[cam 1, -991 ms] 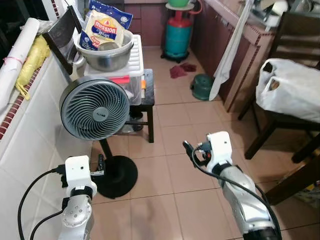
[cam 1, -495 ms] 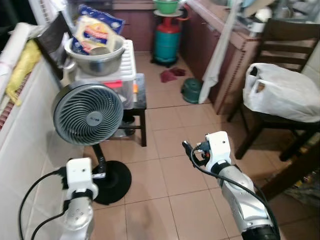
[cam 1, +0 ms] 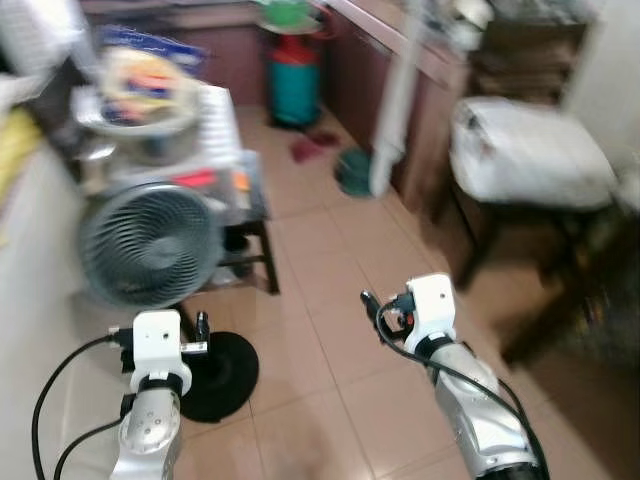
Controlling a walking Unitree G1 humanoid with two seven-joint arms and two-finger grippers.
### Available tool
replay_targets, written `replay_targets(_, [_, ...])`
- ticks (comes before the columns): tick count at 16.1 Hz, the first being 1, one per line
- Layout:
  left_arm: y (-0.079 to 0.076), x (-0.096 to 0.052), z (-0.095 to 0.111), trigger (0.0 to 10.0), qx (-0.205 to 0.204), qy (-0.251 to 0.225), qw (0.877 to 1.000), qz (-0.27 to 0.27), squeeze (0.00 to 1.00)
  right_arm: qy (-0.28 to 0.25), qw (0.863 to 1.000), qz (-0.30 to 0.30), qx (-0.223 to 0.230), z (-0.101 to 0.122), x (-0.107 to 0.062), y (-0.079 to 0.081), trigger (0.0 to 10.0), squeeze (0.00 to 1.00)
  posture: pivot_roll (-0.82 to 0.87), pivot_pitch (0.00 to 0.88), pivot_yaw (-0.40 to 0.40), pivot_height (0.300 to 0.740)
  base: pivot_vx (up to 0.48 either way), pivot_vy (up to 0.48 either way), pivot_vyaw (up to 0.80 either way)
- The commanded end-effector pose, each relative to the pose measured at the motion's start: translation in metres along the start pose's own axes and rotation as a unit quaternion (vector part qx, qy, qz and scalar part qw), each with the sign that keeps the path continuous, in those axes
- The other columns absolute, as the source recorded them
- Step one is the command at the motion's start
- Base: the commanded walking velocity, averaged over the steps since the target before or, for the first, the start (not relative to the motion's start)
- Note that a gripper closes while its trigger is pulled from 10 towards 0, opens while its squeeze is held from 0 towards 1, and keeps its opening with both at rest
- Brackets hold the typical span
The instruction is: Setting the table
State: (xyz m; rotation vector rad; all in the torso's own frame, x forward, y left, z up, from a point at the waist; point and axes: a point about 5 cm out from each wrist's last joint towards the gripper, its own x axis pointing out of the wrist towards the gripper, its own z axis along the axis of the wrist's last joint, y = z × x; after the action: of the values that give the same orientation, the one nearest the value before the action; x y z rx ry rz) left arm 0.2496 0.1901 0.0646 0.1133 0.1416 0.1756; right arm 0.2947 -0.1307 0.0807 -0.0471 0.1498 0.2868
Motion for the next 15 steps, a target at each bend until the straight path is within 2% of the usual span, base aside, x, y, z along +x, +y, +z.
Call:
replay_targets(1, [-0.0054, -0.0005, 0.0002, 10.0, 0.0, 0.003, 1.0, -0.012, 0.0, -0.004, 1.0, -0.013, 0.0, 0.0021, -0.0007, -0.0055, 10.0, 0.0, -0.19, 0.076, 0.067, 0.74, 0.0, 0.0, -0.77])
replay_targets(15, [-0.0042, -0.0019, 0.0008, 10.0, -0.024, 0.001, 1.0, -0.017, 0.0, -0.013, 0.999, -0.03, -0.001, 0.0065, -0.0035, -0.0105, 10.0, 0.0, -0.2, 0.09, 0.068, 0.74, 0.0, 0.0, -0.77])
